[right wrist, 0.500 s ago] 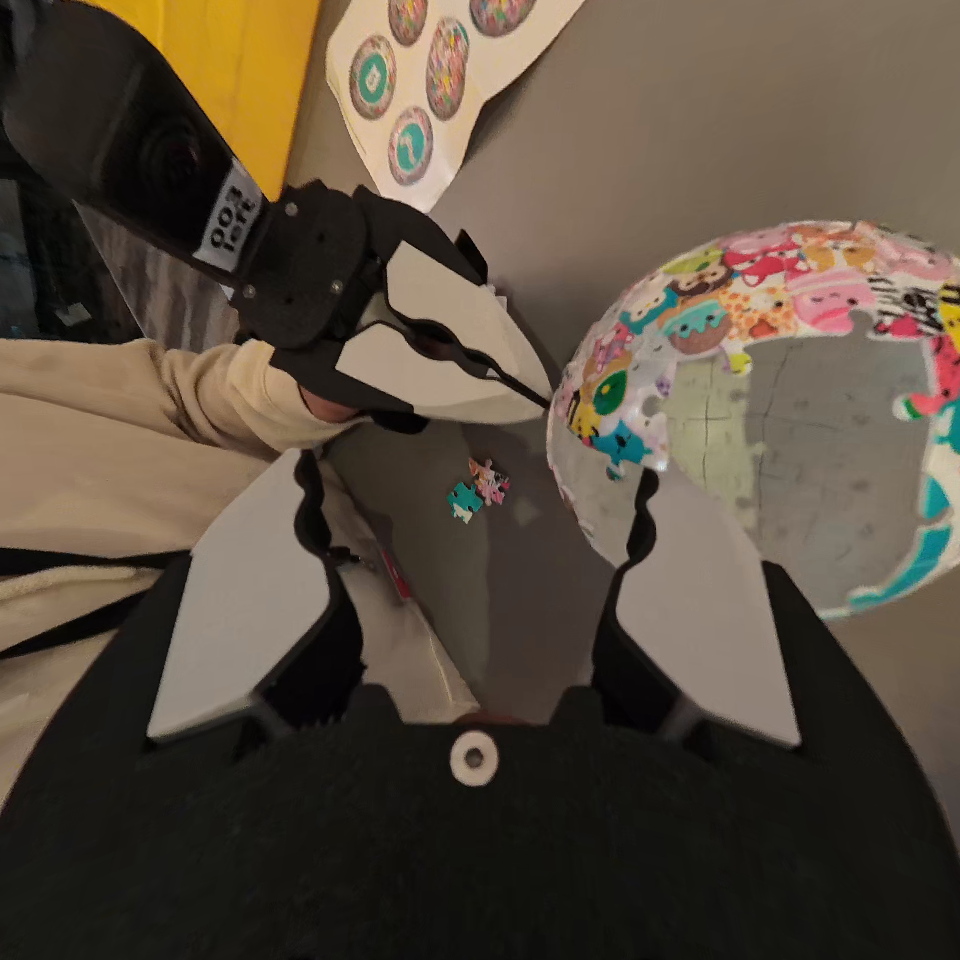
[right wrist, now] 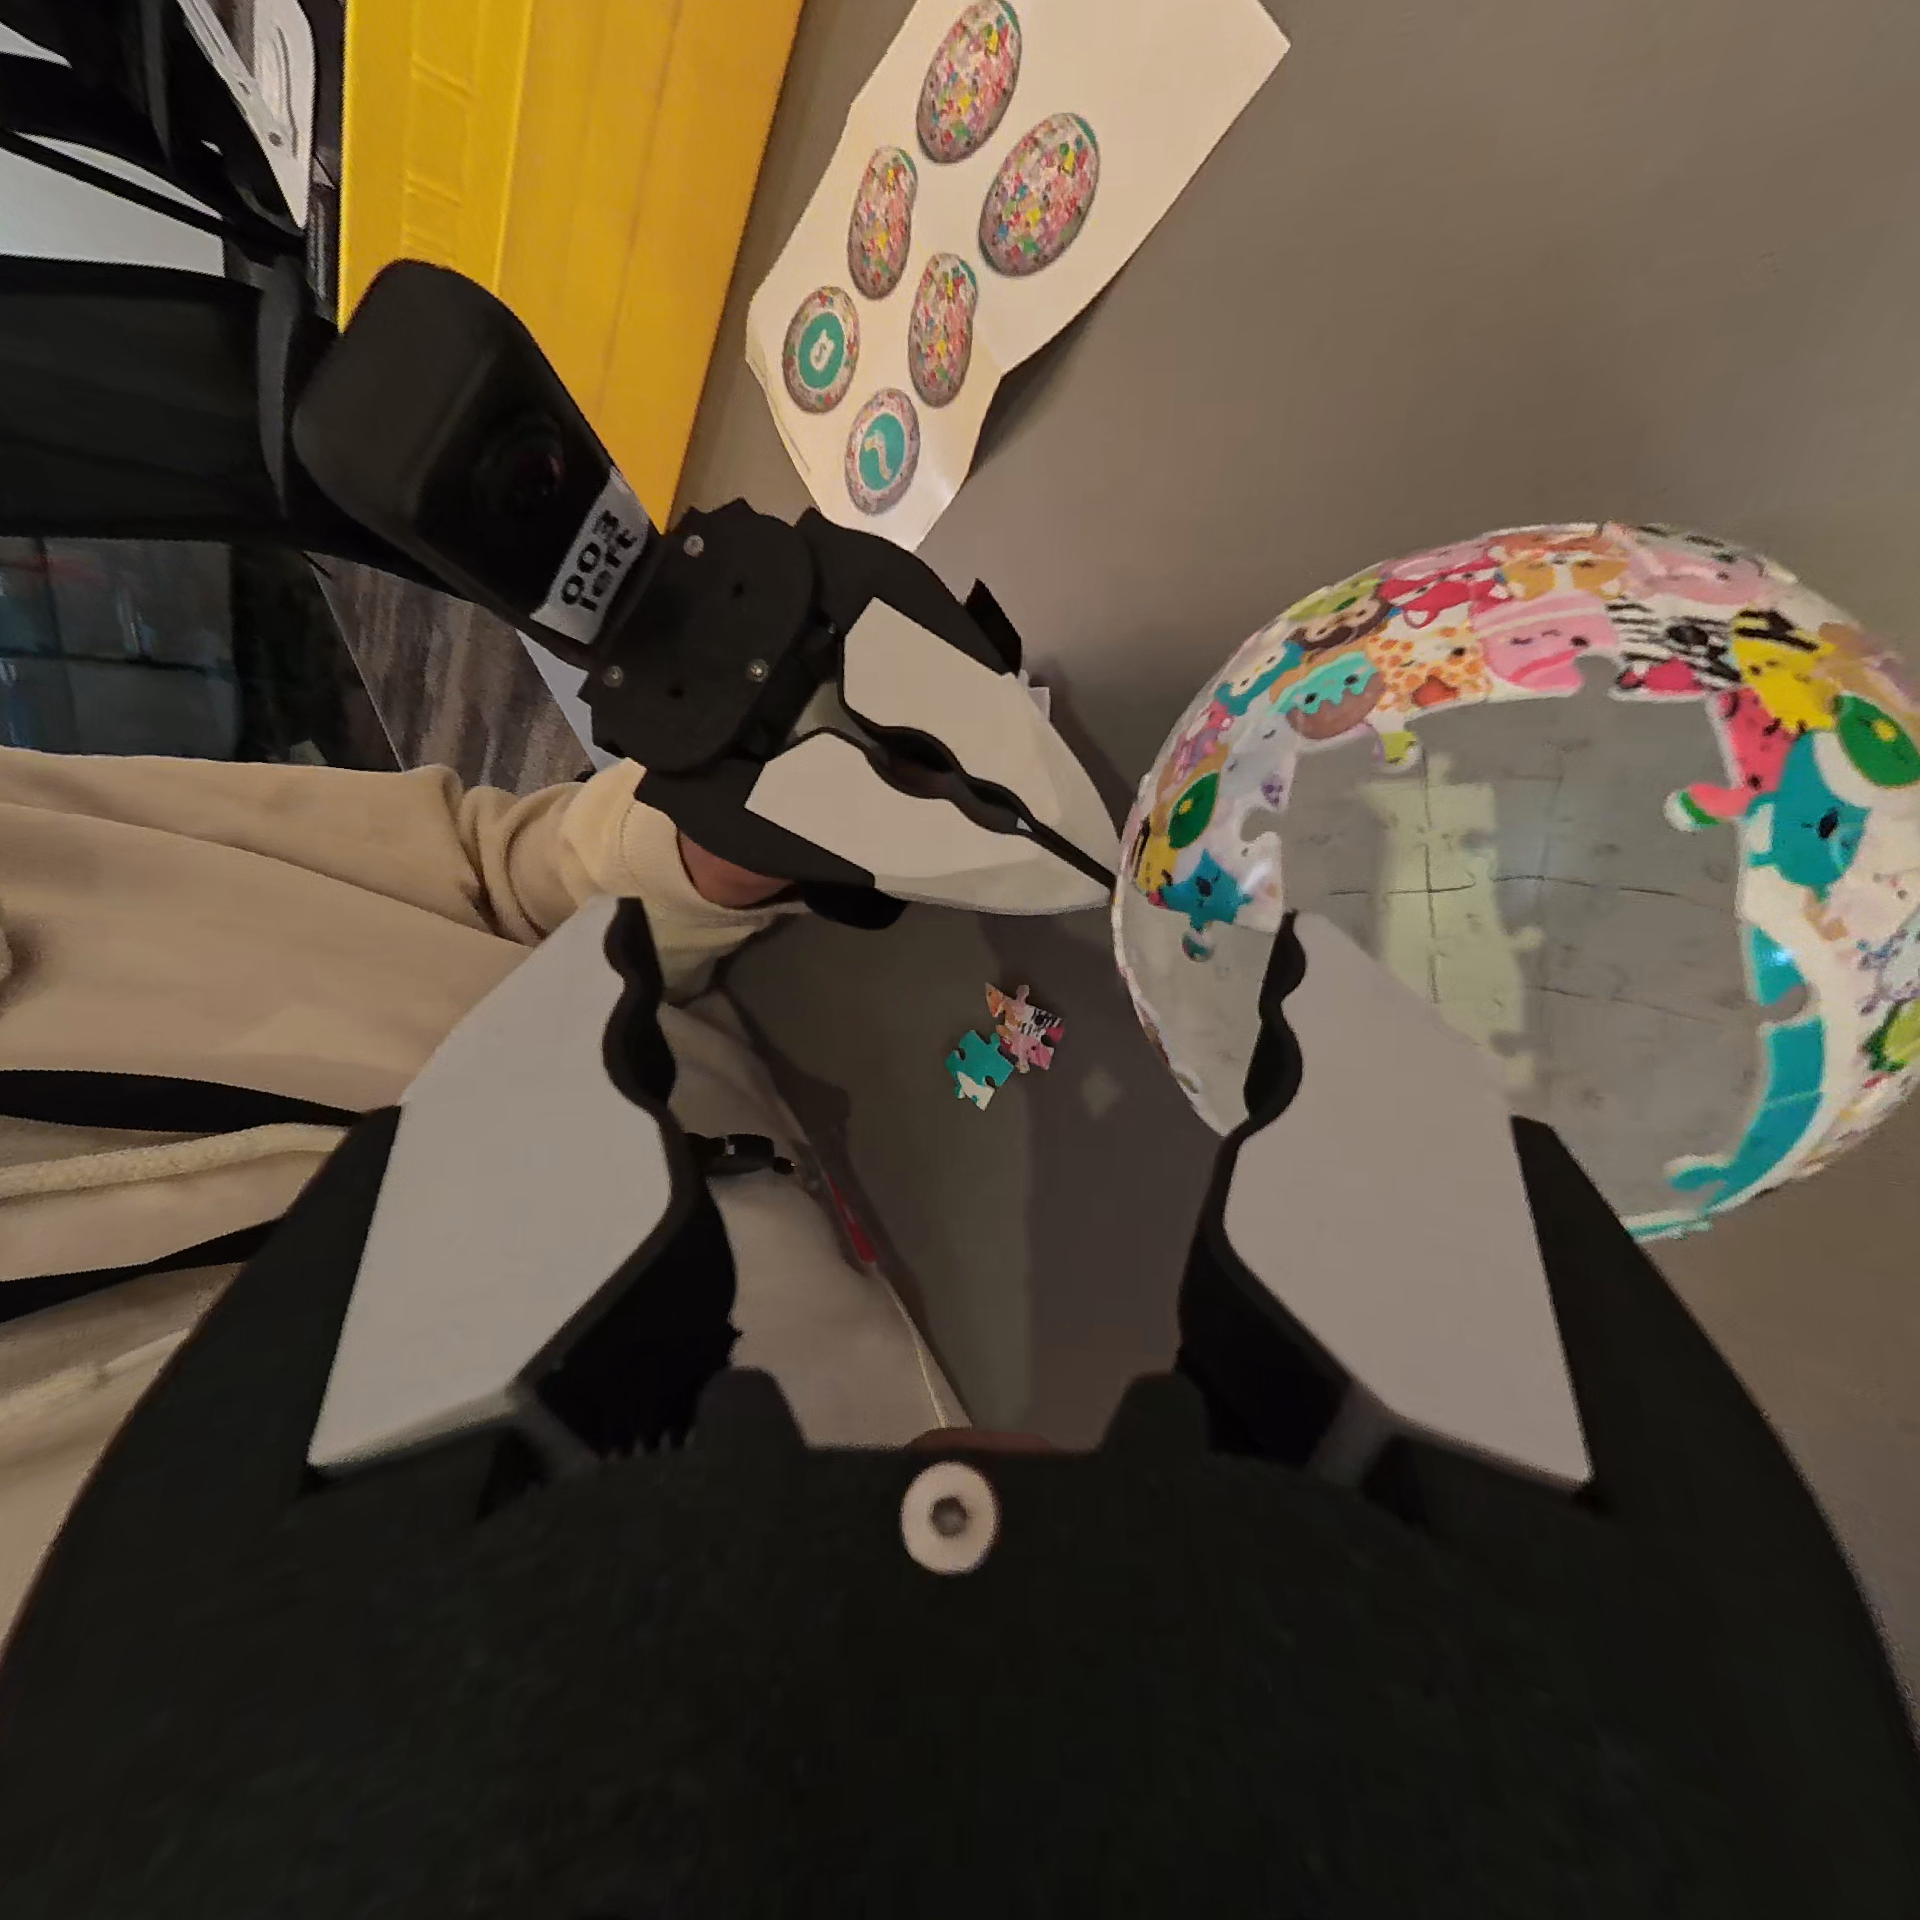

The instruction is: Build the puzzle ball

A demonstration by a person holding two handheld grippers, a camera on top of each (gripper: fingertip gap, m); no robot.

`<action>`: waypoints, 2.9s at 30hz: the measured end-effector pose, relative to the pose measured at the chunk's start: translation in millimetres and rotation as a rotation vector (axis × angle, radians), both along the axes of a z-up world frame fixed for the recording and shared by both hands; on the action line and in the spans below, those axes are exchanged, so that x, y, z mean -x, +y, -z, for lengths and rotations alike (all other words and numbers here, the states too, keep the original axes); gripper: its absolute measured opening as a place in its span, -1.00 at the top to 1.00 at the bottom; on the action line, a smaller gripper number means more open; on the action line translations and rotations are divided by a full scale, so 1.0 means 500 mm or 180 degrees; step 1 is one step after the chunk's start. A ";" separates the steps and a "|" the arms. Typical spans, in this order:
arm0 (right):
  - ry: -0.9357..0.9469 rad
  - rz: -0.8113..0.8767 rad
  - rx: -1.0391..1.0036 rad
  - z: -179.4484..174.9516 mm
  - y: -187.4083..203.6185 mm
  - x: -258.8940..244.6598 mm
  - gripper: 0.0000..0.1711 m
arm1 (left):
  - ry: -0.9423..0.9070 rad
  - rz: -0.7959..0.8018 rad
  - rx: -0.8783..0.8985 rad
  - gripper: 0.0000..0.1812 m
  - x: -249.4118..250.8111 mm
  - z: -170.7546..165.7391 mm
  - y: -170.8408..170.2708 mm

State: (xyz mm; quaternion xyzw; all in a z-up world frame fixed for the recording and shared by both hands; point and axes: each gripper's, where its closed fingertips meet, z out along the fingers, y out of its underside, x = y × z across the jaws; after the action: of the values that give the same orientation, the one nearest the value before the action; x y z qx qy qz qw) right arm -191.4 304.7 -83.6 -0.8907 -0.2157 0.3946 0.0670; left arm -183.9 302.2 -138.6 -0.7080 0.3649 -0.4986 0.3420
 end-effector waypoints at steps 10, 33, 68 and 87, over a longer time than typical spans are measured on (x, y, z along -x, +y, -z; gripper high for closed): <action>0.0104 0.0015 0.0031 -0.001 -0.001 0.005 -0.26 | 0.0043 -0.0028 -0.0026 1.00 0.008 -0.001 -0.002; -0.0007 -0.0104 -0.0002 0.010 -0.016 0.004 -0.24 | 0.0127 -0.0073 0.0001 1.00 0.007 0.013 0.003; -0.1933 -0.1526 -0.2584 0.023 0.062 -0.031 1.00 | 0.0021 -0.0696 0.0091 1.00 0.138 -0.008 -0.036; -0.1747 -0.1101 -0.2482 0.015 0.083 -0.065 0.99 | -0.0009 -0.0661 0.0115 1.00 0.136 -0.004 -0.036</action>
State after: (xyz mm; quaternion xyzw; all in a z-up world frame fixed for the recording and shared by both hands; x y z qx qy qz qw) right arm -159.2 346.3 -91.2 -0.8215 -0.5010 0.0414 0.2691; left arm -252.1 284.3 -136.6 -0.7474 0.2800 -0.4680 0.3795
